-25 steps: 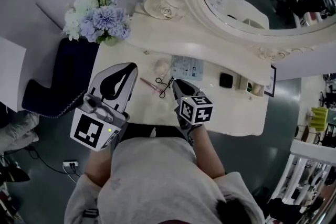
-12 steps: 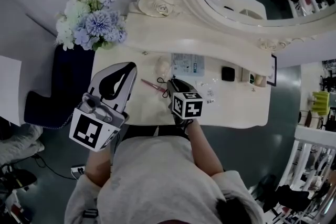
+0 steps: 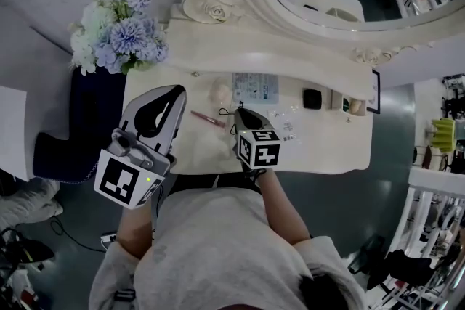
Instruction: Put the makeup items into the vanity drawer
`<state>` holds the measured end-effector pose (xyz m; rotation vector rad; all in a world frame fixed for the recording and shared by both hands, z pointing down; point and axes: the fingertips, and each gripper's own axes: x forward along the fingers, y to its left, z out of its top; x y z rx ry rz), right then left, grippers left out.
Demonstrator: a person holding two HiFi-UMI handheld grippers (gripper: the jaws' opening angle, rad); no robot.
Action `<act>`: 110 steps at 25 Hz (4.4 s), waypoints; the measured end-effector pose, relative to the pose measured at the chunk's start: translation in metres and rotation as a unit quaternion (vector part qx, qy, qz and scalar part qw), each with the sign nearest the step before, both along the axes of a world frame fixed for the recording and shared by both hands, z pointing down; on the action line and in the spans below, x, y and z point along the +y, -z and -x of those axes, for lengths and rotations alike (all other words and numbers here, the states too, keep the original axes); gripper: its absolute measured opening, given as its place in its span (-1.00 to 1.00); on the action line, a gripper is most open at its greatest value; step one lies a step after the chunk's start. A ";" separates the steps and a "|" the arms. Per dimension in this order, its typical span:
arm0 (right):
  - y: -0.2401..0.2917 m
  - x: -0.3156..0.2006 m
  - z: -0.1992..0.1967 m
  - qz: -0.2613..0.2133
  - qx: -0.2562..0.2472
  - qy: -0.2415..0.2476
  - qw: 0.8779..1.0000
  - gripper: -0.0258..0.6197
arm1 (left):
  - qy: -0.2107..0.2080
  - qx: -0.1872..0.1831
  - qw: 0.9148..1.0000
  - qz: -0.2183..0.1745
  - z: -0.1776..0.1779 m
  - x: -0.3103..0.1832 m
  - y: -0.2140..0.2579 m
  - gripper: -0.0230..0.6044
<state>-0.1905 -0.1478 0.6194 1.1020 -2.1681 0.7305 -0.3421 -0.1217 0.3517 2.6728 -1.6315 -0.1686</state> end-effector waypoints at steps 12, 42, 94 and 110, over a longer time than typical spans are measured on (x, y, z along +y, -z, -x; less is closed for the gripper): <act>0.031 -0.009 -0.043 -0.078 0.104 0.031 0.991 -0.82 | -0.017 0.001 1.000 -0.012 -0.040 -0.010 0.013 -0.88; 0.047 -0.015 -0.168 -0.200 0.296 0.116 0.927 -0.81 | -0.069 -0.004 0.997 -0.036 -0.157 -0.028 0.037 -0.88; 0.190 -0.021 -0.368 -0.286 -0.061 -0.215 0.932 -0.81 | -0.189 -0.022 0.981 -0.042 -0.314 -0.046 0.041 -0.88; 0.179 -0.048 -0.411 -0.280 -0.013 -0.193 0.940 -0.81 | -0.178 -0.030 0.983 -0.037 -0.339 -0.053 0.036 -0.88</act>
